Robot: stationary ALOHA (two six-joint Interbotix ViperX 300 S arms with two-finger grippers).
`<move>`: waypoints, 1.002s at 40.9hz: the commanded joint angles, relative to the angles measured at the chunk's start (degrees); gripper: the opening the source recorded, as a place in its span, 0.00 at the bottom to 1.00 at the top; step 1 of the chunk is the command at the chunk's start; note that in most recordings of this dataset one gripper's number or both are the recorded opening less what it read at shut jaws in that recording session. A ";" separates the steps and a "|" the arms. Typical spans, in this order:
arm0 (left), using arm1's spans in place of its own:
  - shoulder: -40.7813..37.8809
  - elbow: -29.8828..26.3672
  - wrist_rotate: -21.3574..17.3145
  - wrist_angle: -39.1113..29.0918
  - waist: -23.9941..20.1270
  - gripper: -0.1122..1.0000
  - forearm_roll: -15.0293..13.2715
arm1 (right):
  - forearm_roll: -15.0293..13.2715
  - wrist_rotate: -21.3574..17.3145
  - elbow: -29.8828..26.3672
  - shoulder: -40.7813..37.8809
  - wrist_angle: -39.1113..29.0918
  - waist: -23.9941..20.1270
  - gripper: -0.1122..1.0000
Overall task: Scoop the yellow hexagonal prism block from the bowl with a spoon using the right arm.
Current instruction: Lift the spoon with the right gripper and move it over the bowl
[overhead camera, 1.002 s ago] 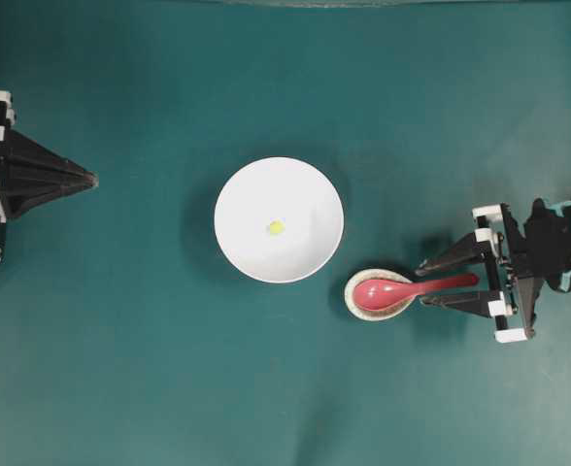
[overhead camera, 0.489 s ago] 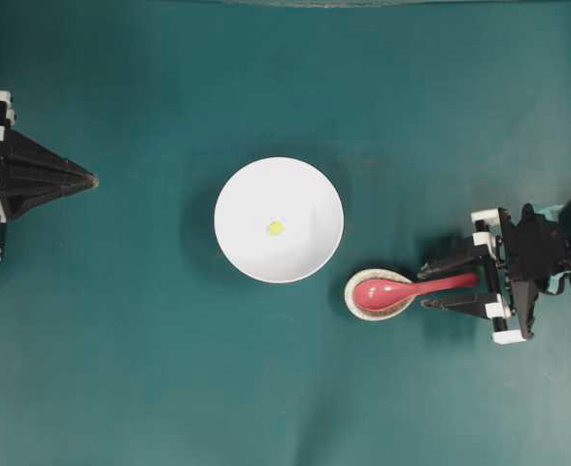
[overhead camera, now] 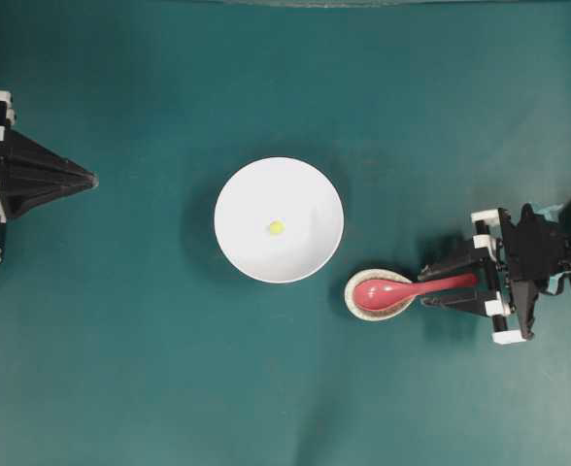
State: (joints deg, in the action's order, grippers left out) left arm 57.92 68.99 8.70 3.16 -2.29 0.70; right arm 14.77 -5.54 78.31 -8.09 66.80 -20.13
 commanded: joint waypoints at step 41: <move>-0.44 -0.53 0.09 0.26 -0.18 0.09 0.00 | 1.32 2.46 -6.77 25.58 -25.49 8.09 0.33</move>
State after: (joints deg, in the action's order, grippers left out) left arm 57.92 68.99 8.70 3.16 -2.29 0.70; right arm 16.08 -3.87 73.74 14.68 44.21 -13.18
